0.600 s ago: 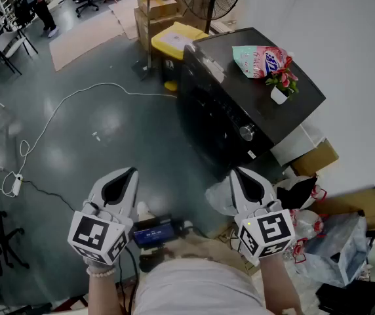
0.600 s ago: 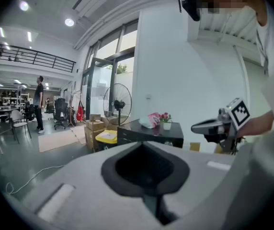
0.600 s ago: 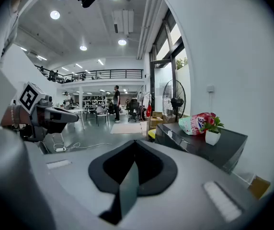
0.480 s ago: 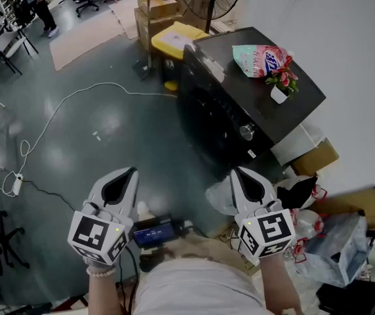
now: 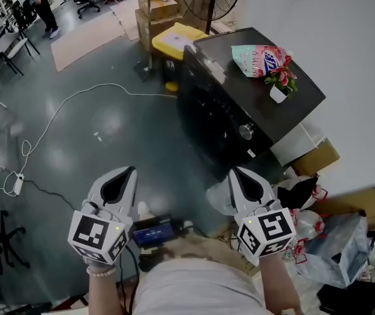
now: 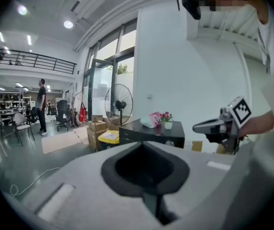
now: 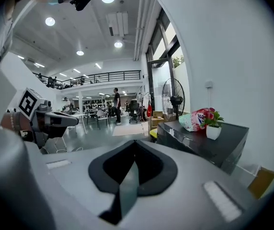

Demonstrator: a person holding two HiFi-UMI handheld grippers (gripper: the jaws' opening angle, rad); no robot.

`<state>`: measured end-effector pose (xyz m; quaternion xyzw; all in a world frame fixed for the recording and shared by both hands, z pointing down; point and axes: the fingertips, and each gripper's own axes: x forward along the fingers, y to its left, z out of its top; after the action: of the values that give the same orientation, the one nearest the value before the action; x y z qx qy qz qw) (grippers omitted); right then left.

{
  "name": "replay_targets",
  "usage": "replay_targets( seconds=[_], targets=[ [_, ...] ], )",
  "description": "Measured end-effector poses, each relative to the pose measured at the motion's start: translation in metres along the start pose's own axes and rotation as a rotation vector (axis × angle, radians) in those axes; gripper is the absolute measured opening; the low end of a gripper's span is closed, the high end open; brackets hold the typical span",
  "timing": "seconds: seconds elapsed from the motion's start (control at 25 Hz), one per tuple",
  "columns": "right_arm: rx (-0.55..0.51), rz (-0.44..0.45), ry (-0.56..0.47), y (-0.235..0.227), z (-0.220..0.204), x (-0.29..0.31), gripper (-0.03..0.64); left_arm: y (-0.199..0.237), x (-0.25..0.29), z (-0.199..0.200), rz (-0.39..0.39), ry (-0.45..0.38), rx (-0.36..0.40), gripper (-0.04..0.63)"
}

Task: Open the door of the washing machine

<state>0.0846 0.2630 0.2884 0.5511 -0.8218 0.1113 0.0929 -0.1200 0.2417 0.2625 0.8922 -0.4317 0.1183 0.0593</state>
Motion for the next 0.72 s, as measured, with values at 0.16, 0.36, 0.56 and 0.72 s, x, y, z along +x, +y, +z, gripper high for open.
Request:
replay_targets(
  seconds=[0.16,0.36,0.56,0.72],
  targets=[
    [0.000,-0.007,0.000,-0.001,-0.001,0.001,0.005,0.003,-0.001,0.005,0.017,-0.017,-0.011,0.009],
    [0.026,-0.028,-0.010,-0.006,0.002,0.001,0.053,0.005,0.001,0.009,0.020,-0.025,-0.011,0.069],
    [0.034,-0.036,-0.012,-0.013,0.000,-0.003,0.101,0.000,0.006,0.014,0.010,-0.035,-0.014,0.081],
    [0.031,-0.039,-0.016,-0.019,-0.001,-0.008,0.101,-0.007,0.011,0.019,0.004,-0.044,-0.008,0.081]
  ],
)
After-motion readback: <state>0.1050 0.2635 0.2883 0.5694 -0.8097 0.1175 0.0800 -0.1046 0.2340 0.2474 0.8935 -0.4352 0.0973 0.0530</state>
